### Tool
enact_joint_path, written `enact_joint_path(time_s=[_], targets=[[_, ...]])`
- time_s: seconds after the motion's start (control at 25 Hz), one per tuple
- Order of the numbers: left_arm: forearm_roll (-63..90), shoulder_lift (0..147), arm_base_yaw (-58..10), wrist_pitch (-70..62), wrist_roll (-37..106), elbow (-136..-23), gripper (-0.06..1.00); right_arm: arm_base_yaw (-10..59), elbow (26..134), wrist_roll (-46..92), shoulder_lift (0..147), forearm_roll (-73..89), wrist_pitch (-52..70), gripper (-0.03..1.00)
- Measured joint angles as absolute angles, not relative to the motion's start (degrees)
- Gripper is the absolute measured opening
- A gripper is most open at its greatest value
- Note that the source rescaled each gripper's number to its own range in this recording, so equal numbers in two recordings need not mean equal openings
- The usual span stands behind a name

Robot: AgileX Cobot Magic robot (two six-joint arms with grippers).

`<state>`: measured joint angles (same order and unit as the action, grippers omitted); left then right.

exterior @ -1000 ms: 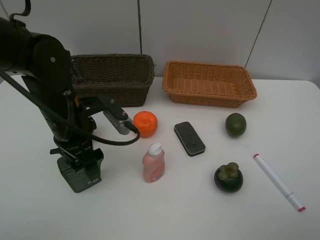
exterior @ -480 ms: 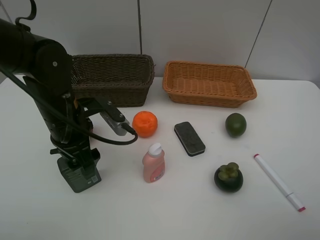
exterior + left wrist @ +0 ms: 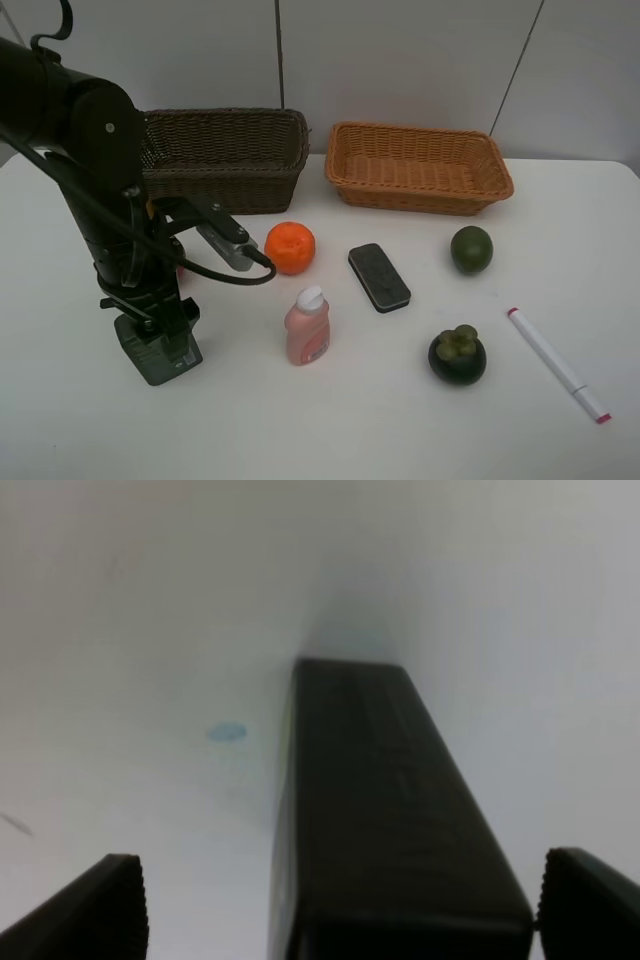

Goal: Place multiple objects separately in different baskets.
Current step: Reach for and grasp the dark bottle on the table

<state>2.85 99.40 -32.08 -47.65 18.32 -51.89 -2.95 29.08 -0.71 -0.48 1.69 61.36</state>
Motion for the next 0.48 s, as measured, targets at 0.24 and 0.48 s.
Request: enact_joint_path(time_s=[0.24,0.48], targets=[[2.85,99.4,-32.08,-49.22,18.13,-51.89,0.93,-2.95,29.08,-0.71,-0.48,1.69,61.36,0.99],[2.85,99.4,-32.08,-50.01,18.13,-51.89,0.52,-2.95,29.08,-0.71,-0.48,1.69,61.36,0.99]])
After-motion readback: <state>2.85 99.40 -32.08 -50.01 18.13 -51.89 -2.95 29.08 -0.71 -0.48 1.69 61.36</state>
